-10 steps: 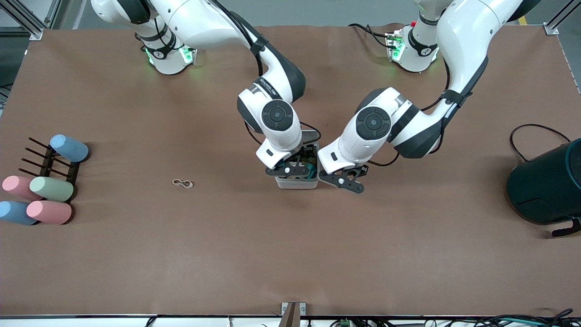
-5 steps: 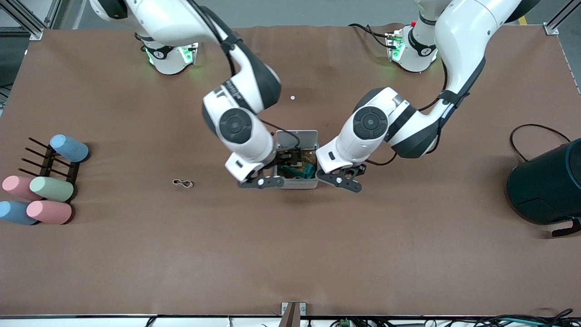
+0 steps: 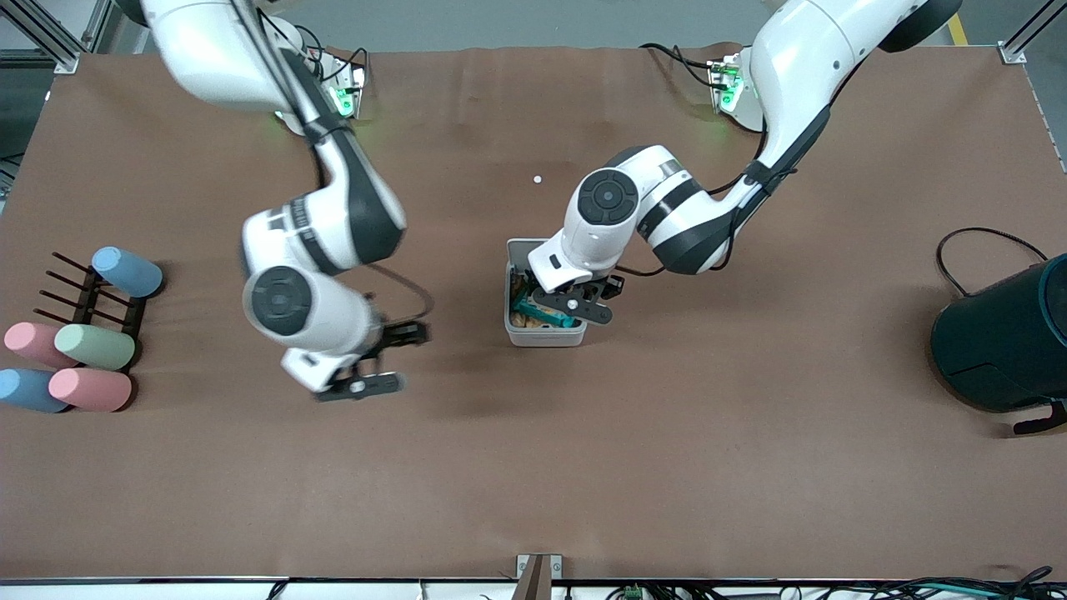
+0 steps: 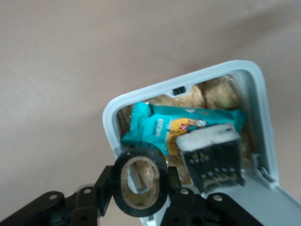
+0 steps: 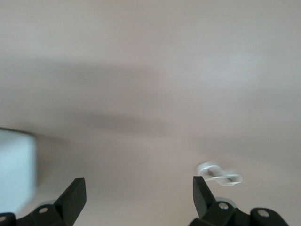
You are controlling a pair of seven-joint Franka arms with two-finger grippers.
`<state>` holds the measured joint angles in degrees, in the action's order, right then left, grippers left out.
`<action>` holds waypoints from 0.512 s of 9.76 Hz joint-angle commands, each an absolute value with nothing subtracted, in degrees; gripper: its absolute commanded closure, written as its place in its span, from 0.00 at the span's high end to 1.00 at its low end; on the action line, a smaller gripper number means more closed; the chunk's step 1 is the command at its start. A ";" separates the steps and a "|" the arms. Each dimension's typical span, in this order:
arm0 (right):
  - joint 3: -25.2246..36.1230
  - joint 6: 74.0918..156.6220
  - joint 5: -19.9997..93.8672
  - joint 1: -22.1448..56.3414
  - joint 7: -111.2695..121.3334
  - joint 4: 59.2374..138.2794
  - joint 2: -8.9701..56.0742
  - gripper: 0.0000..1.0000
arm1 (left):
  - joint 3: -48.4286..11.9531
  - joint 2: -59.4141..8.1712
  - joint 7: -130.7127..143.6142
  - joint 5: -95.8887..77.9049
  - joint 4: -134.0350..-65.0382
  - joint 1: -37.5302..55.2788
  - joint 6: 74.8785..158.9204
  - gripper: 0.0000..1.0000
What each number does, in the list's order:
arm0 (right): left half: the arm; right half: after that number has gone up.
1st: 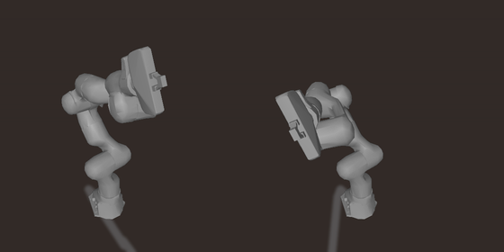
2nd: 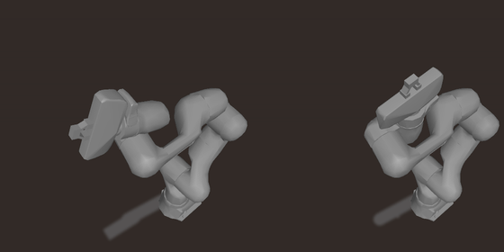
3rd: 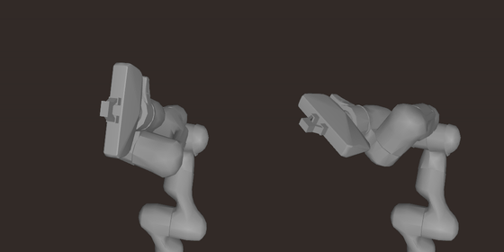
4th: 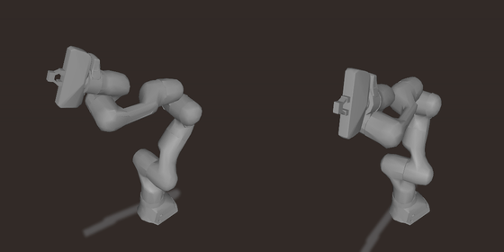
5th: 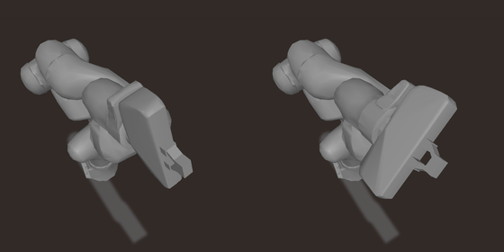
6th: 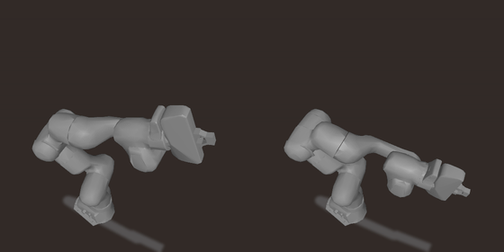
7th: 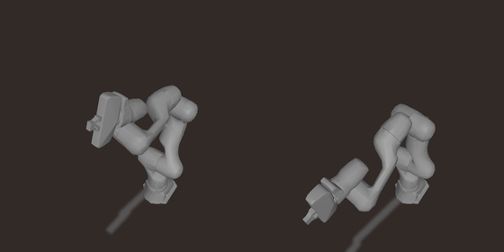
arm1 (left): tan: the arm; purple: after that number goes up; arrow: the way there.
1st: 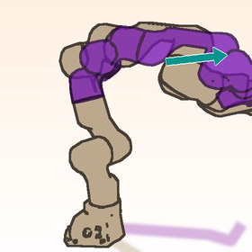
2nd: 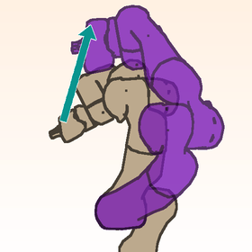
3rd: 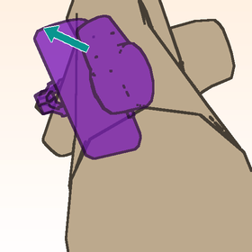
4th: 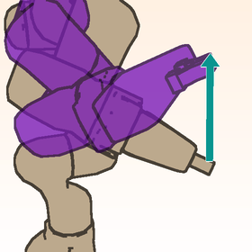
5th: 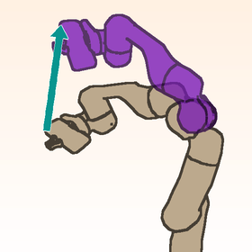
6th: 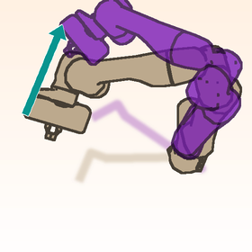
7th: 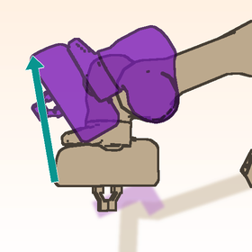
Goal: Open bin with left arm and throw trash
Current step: 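Grasp the white earphones with the right gripper while the left gripper retracts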
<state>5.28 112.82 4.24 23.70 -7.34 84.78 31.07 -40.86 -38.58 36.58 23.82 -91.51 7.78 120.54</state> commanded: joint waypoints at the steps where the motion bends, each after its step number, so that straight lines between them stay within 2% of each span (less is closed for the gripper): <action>1: 4.39 130.53 0.88 18.67 2.13 111.98 16.73 1.00 | -40.78 -39.37 37.70 25.58 -90.53 7.56 120.76 0.13; 2: 4.39 136.43 0.97 15.50 7.42 116.32 16.70 1.00 | -40.78 -39.55 37.79 25.49 -90.53 7.91 120.85 0.20; 5: 4.31 143.50 0.88 12.83 12.12 118.21 20.72 1.00 | -40.78 -39.90 39.10 25.66 -90.44 8.61 120.85 0.23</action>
